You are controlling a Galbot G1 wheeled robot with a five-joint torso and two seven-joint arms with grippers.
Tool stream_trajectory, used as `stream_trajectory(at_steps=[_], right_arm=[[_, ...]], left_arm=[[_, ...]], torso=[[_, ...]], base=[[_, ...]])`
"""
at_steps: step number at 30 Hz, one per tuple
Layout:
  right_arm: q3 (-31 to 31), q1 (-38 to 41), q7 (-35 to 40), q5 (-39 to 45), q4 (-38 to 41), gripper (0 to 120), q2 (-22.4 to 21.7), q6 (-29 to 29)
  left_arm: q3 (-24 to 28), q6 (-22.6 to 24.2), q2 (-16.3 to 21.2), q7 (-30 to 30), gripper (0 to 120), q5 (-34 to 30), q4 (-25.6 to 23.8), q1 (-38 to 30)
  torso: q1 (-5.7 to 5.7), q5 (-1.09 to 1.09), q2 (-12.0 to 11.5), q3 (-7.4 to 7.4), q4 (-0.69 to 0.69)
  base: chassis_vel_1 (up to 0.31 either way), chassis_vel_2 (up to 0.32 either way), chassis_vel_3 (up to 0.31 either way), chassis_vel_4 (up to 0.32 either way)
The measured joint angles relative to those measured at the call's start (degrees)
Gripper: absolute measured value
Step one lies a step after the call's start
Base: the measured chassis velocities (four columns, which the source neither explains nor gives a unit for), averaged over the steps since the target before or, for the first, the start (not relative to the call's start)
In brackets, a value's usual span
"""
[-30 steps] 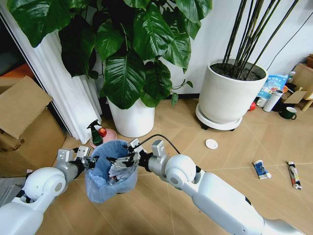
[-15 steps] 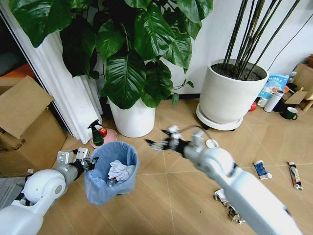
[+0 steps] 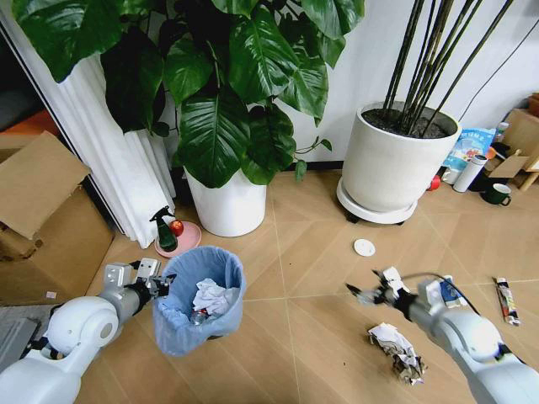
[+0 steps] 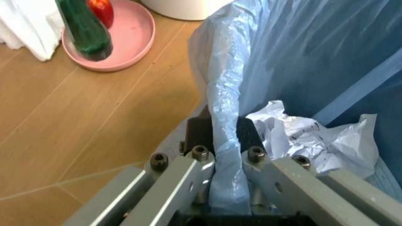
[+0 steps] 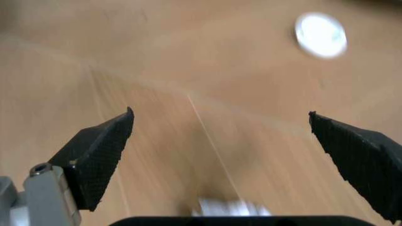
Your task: Pick up the trash bin and place the garbage on the floor into it.
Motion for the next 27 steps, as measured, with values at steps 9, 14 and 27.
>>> stream_trajectory(at_steps=[9,14,27], right_arm=[[3.2,-1.9,-2.6,-6.0,-7.8,100,2.0,1.2],[3.6,-1.5,-2.8,-7.9,-10.7,100,3.0,1.2],[2.2,3.6,-0.5,-10.1,-19.3,92,9.2,-0.3]], left_arm=[[0.1,0.0,0.5,0.4,0,0.0,-0.4,0.4],[-0.2,0.0,1.0,0.4,0,0.0,-0.7,0.7],[0.5,0.0,1.1,0.5,0,0.0,-0.7,0.1]], torso=[[0.0,-0.01,0.0,0.0,-0.01],[0.0,-0.03,0.0,0.0,0.0],[0.0,-0.04,0.0,0.01,0.0]], base=[[0.0,0.0,0.0,0.0],[0.0,0.0,0.0,0.0],[0.0,0.0,0.0,0.0]])
